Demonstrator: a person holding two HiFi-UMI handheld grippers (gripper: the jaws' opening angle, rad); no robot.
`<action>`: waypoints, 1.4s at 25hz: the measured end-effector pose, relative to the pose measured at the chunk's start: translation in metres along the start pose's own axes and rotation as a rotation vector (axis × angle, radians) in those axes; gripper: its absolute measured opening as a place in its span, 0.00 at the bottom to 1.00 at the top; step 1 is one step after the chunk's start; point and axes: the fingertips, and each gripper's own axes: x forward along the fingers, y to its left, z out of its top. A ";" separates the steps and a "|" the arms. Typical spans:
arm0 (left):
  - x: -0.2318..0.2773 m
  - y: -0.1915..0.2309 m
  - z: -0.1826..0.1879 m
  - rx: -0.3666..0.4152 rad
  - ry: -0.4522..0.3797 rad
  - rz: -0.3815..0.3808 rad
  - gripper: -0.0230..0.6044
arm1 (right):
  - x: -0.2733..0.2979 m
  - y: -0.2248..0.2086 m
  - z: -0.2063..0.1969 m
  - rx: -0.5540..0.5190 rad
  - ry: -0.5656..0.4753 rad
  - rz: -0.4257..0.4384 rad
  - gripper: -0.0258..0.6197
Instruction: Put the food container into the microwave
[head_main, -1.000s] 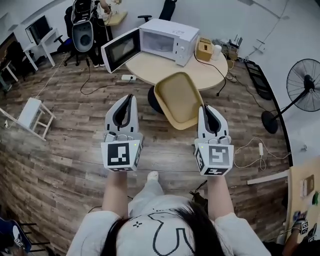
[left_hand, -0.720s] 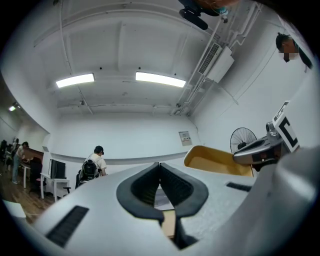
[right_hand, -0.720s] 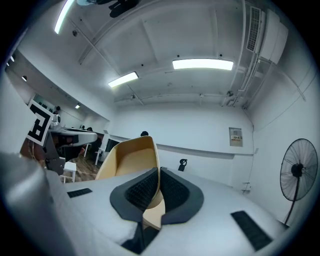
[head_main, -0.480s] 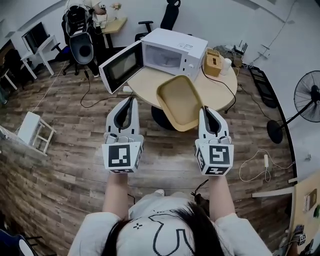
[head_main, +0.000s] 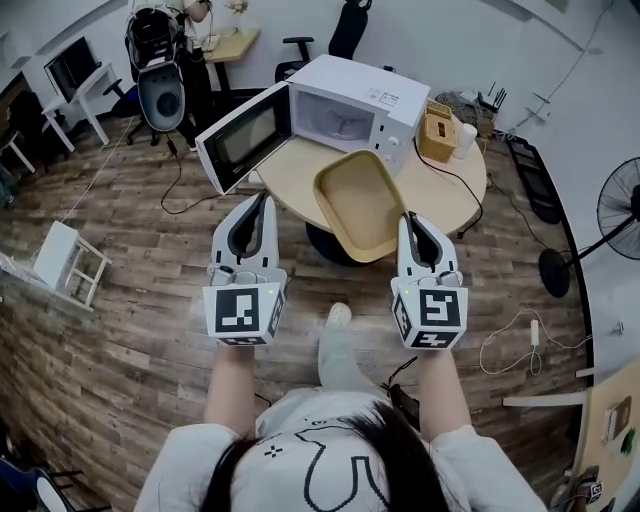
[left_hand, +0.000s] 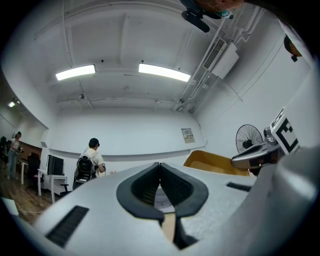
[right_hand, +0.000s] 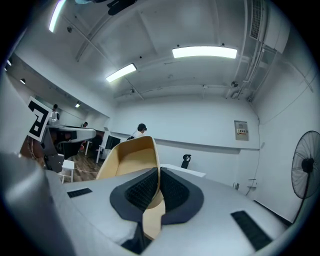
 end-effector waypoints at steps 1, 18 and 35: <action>0.006 0.002 -0.003 0.001 0.000 -0.001 0.05 | 0.008 -0.002 -0.002 0.004 -0.001 0.002 0.10; 0.188 0.057 -0.078 0.009 0.038 -0.004 0.05 | 0.209 -0.053 -0.047 0.061 0.043 0.021 0.10; 0.332 0.104 -0.149 -0.016 0.122 0.026 0.05 | 0.367 -0.086 -0.094 0.129 0.134 0.079 0.10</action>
